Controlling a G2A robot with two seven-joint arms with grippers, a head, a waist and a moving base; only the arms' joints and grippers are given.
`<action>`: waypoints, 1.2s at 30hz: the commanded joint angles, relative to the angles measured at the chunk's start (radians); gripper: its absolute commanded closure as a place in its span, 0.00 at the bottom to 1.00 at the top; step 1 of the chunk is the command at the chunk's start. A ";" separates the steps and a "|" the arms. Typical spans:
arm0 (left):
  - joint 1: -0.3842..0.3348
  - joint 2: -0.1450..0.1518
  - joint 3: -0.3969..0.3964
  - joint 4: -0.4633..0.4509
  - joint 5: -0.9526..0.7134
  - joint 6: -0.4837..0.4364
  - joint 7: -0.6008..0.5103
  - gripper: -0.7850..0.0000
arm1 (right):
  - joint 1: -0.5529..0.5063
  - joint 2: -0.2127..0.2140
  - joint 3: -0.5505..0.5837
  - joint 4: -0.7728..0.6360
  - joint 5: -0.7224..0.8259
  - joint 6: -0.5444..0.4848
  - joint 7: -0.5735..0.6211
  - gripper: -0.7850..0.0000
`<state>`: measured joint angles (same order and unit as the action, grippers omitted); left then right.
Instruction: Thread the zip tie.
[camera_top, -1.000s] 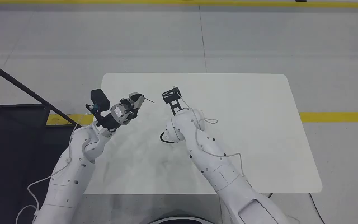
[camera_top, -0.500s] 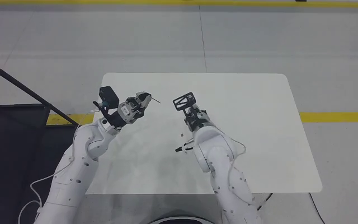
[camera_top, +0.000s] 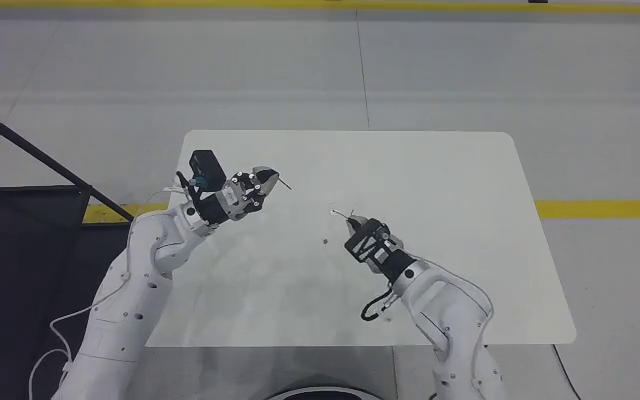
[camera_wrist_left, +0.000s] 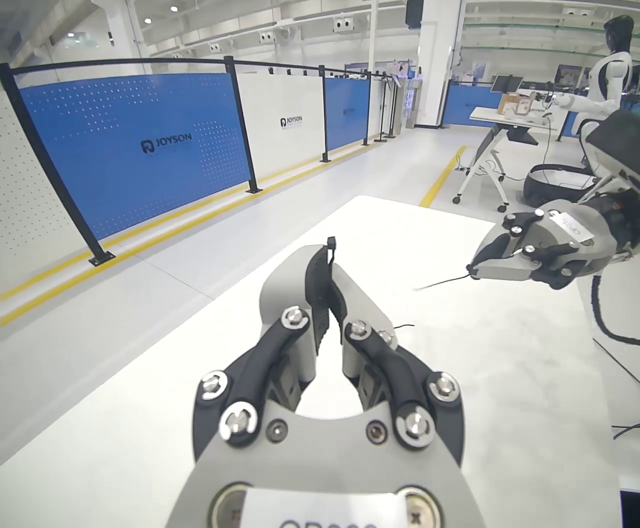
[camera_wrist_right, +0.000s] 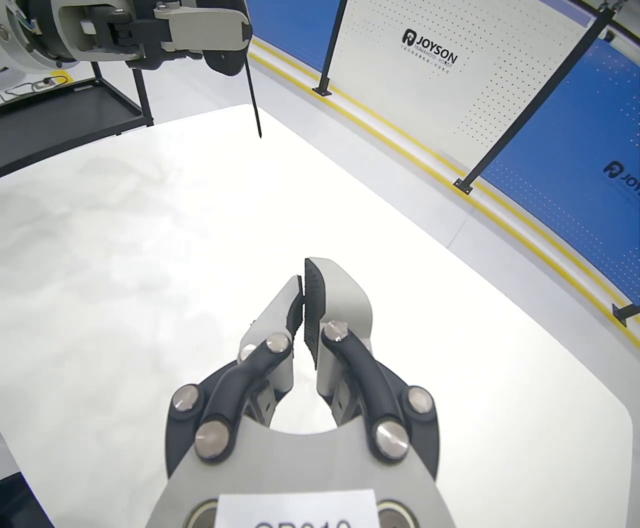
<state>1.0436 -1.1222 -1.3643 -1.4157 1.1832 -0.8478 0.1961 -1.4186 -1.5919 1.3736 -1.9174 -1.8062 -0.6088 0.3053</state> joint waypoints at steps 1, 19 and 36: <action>0.000 0.000 0.000 0.000 0.000 0.000 0.000 1.00 | 0.000 0.000 0.000 0.000 0.000 0.002 0.000 1.00; -0.083 -0.001 0.094 0.064 -0.058 -0.131 -0.232 1.00 | -0.062 0.057 0.068 -0.025 -0.099 -0.172 -0.457 1.00; -0.105 -0.001 0.170 0.084 -0.132 -0.164 -0.319 1.00 | -0.067 0.107 0.093 0.022 -0.174 -0.275 -0.780 1.00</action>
<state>0.9335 -1.1224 -1.2017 -1.3267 1.0600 -1.0119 -0.1129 -1.4873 -1.4867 1.4804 -1.8884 -1.9755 -0.8846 -0.4739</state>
